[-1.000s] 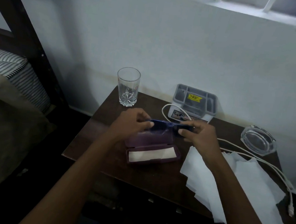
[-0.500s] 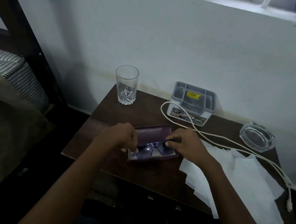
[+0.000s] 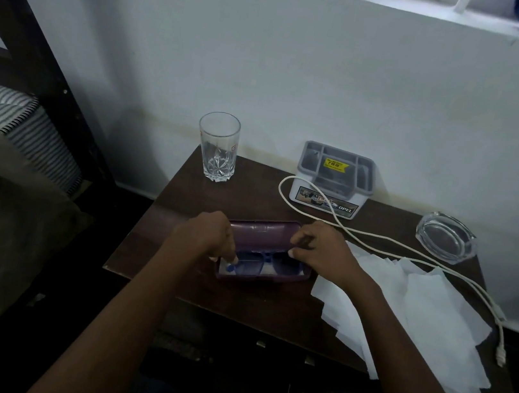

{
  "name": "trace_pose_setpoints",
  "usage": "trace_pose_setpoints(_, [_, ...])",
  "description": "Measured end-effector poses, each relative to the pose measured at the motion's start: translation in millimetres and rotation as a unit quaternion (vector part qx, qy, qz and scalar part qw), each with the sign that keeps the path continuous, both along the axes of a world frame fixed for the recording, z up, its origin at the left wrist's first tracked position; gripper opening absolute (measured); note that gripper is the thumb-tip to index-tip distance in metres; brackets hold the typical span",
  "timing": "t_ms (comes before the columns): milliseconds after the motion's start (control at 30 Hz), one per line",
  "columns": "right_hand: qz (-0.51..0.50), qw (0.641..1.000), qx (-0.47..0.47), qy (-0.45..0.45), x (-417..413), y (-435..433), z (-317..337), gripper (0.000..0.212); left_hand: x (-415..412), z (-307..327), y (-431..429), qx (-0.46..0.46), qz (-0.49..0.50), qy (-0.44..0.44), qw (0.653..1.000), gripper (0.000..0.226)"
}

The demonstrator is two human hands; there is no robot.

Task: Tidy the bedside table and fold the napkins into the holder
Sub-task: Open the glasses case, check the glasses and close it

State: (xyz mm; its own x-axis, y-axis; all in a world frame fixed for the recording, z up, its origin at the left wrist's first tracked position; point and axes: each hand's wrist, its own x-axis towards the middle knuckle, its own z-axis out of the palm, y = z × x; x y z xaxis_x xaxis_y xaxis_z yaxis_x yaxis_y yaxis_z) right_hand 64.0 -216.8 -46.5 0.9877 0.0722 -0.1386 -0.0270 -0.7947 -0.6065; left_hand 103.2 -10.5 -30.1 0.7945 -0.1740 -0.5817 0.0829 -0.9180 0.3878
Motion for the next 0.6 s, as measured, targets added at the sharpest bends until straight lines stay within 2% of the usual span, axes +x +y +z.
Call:
trace_pose_setpoints(67, [-0.053,0.998,0.035,0.013,0,-2,5,0.012,2,1,4,-0.02,0.001,0.016,1.0,0.011])
trace_pose_setpoints(200, [-0.164,0.978,0.098,0.08,1,-5,11,0.025,5,1,17,-0.035,0.032,0.009,0.999,0.017])
trace_pose_setpoints(300, [-0.173,0.965,0.119,0.154,0,-1,16,0.033,4,-1,18,-0.024,0.077,0.053,0.995,0.015])
trace_pose_setpoints(433, [-0.153,0.96,0.125,0.197,-3,3,20,0.033,-1,-3,11,-0.033,0.073,0.098,0.992,0.019])
trace_pose_setpoints(533, [-0.189,0.938,0.216,0.196,-6,-1,22,0.037,-1,2,8,-0.096,0.106,0.103,0.984,0.016])
trace_pose_setpoints(600, [-0.225,0.913,0.294,0.174,-6,-6,25,0.04,0,8,8,-0.162,0.148,0.07,0.973,0.021])
